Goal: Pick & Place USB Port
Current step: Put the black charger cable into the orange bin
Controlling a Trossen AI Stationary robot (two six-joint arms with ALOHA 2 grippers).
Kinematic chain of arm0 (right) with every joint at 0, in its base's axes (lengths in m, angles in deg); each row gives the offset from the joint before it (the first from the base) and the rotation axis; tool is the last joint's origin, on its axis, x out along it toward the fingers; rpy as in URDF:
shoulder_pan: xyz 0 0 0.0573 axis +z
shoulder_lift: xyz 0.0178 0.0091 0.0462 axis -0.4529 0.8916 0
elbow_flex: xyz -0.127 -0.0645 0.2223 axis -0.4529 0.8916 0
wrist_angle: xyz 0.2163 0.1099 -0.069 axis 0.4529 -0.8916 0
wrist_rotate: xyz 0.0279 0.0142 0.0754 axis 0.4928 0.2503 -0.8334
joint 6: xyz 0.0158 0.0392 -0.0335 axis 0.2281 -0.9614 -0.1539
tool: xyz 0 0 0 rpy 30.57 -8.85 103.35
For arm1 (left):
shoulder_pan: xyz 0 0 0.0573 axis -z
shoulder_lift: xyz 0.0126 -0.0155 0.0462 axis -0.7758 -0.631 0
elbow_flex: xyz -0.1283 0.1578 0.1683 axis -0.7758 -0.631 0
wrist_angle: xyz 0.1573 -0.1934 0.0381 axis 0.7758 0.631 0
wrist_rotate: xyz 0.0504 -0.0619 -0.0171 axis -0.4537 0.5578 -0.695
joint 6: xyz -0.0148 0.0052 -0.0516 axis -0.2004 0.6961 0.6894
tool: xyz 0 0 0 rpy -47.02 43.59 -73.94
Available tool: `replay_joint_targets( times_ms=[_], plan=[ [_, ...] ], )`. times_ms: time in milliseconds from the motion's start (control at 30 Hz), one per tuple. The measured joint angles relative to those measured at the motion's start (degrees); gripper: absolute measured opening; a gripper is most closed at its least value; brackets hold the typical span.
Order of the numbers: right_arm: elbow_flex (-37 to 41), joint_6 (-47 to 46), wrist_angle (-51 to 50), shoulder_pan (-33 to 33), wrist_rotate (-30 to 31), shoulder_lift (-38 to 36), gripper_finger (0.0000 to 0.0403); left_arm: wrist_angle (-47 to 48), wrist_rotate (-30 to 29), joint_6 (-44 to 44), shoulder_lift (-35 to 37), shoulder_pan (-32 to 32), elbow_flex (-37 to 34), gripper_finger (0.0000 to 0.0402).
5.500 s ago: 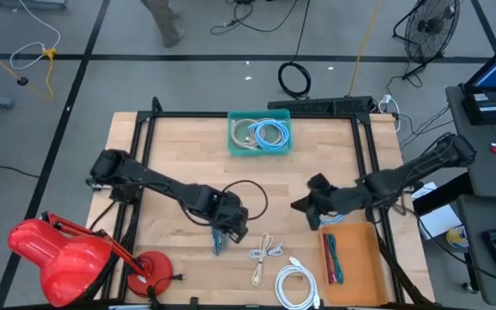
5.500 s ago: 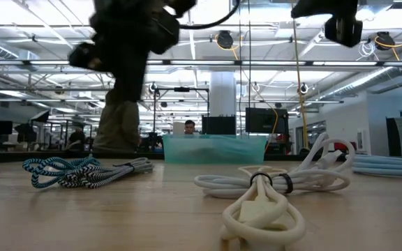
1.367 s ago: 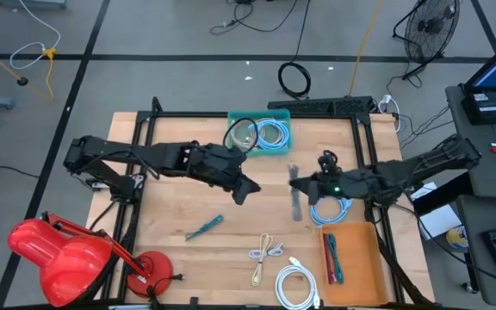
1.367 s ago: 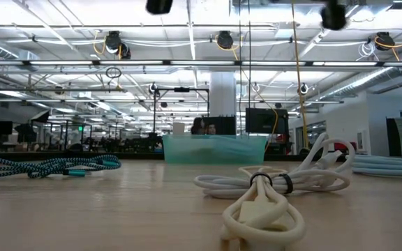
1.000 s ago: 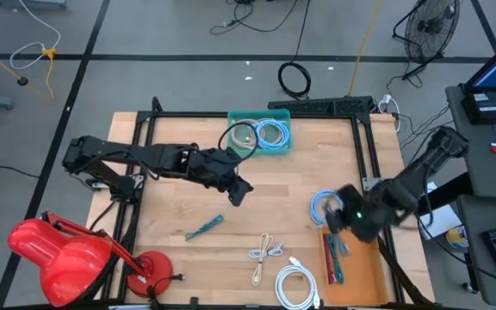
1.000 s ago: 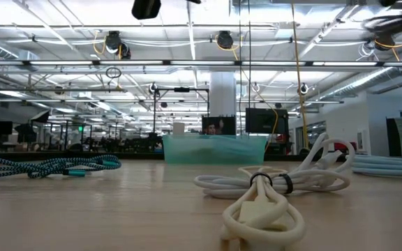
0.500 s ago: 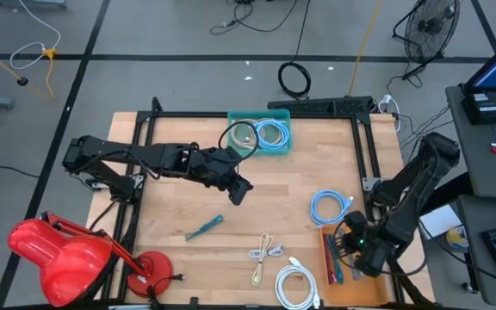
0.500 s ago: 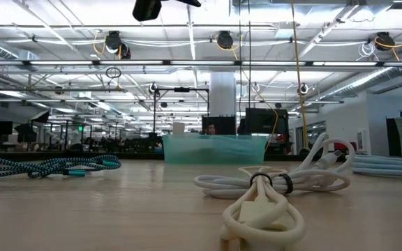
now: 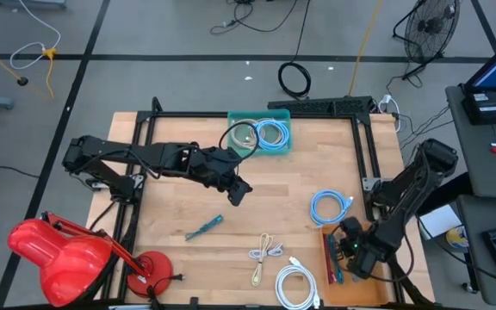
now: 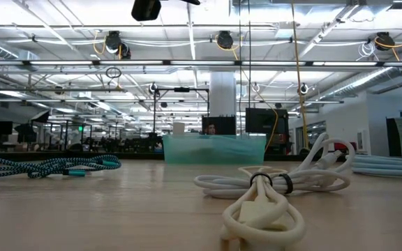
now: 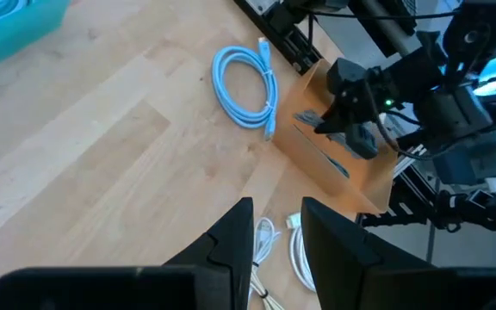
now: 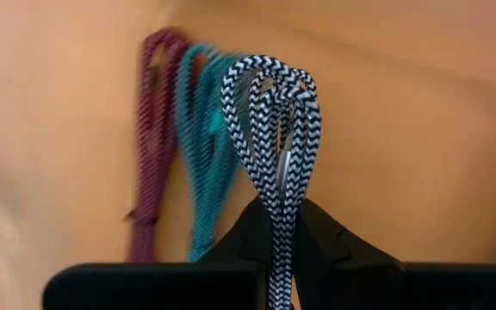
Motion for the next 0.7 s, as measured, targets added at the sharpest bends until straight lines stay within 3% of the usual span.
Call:
replay_joint_targets(
  times_ms=[167, 467, 700],
  plan=[
    [0.4, 0.5, -1.5, -1.0, -3.0, 0.1, 0.0015, 0.2, 0.0, -0.1, 0.0, 0.0, 0.0, 0.0102],
    [0.4, 2.2, -1.4, -1.2, -4.5, -0.2, 0.0100, 0.2, -0.9, -0.3, 0.0, 0.0, 0.0, 0.0101],
    [0.4, 2.6, 1.0, -1.2, -4.4, -0.3, 0.0118, -0.4, -1.8, -0.6, 0.0, 0.0, 0.0, 0.0101]
  ],
)
